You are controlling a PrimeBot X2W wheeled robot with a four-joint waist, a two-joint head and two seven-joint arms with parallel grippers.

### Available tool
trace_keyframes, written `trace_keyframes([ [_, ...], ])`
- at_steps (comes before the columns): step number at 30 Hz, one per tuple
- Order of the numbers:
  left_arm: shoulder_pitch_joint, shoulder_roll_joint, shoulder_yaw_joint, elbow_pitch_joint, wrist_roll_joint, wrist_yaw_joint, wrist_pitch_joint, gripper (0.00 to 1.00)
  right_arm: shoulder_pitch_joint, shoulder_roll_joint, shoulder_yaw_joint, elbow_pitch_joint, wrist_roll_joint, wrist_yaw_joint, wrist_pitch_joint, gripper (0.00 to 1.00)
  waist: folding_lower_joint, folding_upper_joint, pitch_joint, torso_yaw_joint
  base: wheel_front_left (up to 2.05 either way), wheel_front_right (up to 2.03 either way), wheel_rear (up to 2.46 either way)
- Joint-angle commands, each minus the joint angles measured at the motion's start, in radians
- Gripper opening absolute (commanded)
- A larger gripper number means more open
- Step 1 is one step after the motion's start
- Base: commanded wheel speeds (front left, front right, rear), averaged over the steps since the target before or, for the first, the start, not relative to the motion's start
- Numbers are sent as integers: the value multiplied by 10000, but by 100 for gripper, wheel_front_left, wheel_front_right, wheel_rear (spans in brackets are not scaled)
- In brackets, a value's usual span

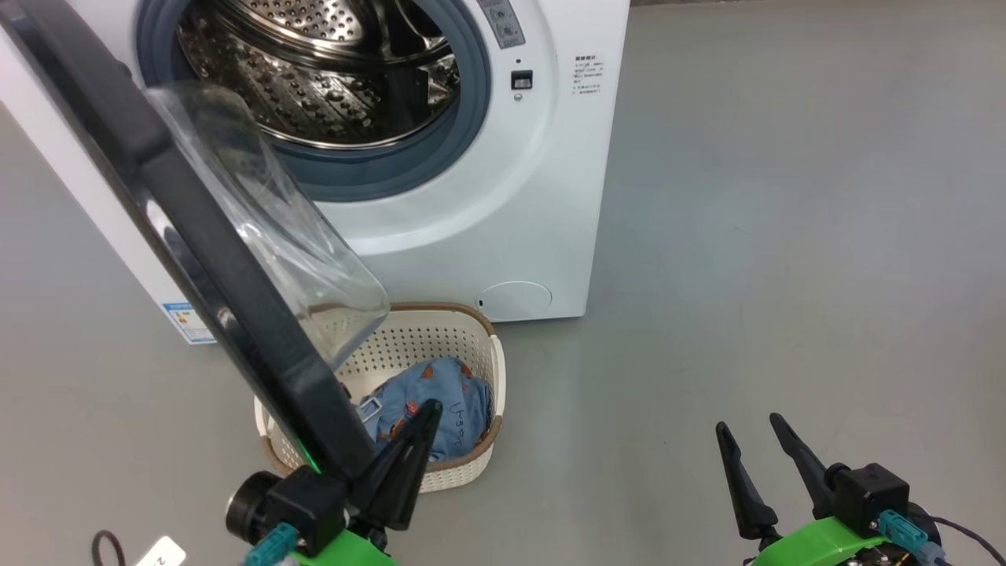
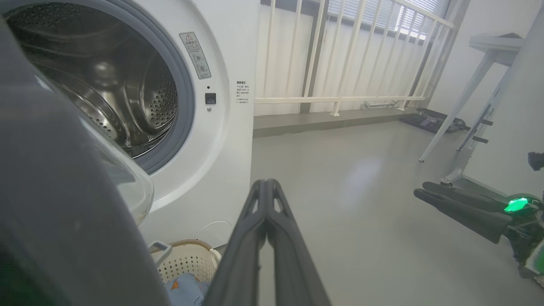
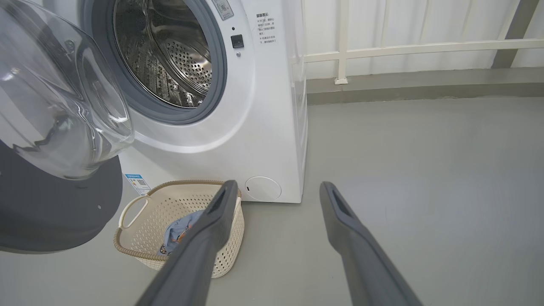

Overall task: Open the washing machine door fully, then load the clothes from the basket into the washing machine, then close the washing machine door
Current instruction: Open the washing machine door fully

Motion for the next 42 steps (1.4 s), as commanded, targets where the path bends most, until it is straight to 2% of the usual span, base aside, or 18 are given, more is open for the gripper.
trace_keyframes([
  [1, -419, 55, 403, -171, -41, -16, -55, 0, -286, -28, 252, -218, 92, 16, -47, 100, 0, 0, 45, -38, 0, 0, 0],
  [23, -575, -286, 1417, 661, -514, -16, -55, 0, -369, -28, 331, -100, 234, 16, -47, 100, 0, 0, 220, 59, 0, 0, 0],
  [42, -270, -483, 1997, 977, -279, -16, -55, 0, -324, -28, 446, 74, 358, 16, -47, 100, 0, 0, 135, 369, 0, 0, 0],
])
